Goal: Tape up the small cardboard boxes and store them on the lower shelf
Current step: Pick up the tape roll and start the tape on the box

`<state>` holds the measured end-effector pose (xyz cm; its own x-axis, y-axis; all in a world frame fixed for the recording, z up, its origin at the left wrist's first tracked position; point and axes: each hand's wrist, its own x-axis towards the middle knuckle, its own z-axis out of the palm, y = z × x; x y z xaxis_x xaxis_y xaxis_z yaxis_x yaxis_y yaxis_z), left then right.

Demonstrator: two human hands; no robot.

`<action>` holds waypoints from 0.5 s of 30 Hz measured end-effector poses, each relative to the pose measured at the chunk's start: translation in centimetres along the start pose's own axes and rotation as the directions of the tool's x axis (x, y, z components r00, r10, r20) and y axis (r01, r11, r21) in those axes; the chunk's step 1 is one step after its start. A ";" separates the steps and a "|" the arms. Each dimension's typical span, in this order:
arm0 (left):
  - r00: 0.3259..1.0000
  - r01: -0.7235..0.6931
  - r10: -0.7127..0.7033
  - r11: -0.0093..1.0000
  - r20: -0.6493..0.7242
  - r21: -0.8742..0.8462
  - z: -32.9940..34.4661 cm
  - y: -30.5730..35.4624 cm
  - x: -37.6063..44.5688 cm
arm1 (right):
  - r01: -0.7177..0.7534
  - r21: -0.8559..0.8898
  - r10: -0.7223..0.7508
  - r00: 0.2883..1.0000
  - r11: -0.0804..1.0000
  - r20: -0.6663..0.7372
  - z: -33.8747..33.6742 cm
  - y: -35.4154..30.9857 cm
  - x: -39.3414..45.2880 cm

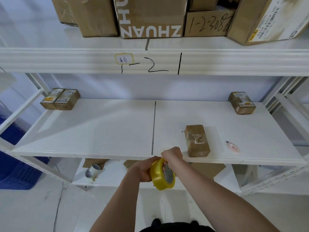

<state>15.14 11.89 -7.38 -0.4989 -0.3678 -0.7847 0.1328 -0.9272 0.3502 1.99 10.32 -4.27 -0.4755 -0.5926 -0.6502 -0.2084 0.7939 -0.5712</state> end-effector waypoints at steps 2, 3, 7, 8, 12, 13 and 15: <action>0.999 -0.016 0.018 0.999 0.036 -0.047 -0.1 0.0 -0.2 | 0.025 -0.044 -0.026 0.999 0.999 -0.019 0.4 -0.3 0.0; 0.998 -0.022 0.026 0.998 0.063 -0.065 -0.2 0.0 -0.2 | 0.033 -0.062 -0.035 0.999 0.998 -0.033 0.5 -0.5 0.1; 0.995 -0.005 0.018 0.992 0.102 -0.123 -0.8 0.1 -0.3 | 0.042 -0.108 -0.049 0.997 0.993 -0.062 1.2 -0.8 0.1; 0.995 -0.003 0.016 0.992 0.098 -0.129 -1.0 0.1 -0.2 | 0.048 -0.120 -0.056 0.996 0.992 -0.065 1.3 -0.8 0.1; 0.996 -0.011 0.023 0.990 0.091 -0.140 -1.8 -0.1 0.2 | 0.069 -0.111 -0.071 0.997 0.991 -0.011 1.3 -0.8 0.2; 0.996 -0.006 0.017 0.991 0.086 -0.133 -1.9 -0.1 0.2 | 0.065 -0.088 -0.064 0.998 0.994 0.007 1.2 -0.8 0.2; 0.998 0.004 0.002 0.995 0.062 -0.101 -1.9 0.1 0.2 | 0.029 -0.044 -0.026 0.998 0.999 0.056 0.7 -0.8 0.4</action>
<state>16.71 11.62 -8.45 -0.5506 -0.3648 -0.7508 0.2163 -0.9311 0.2937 2.57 9.36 -4.47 -0.4216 -0.6199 -0.6618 -0.2595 0.7818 -0.5670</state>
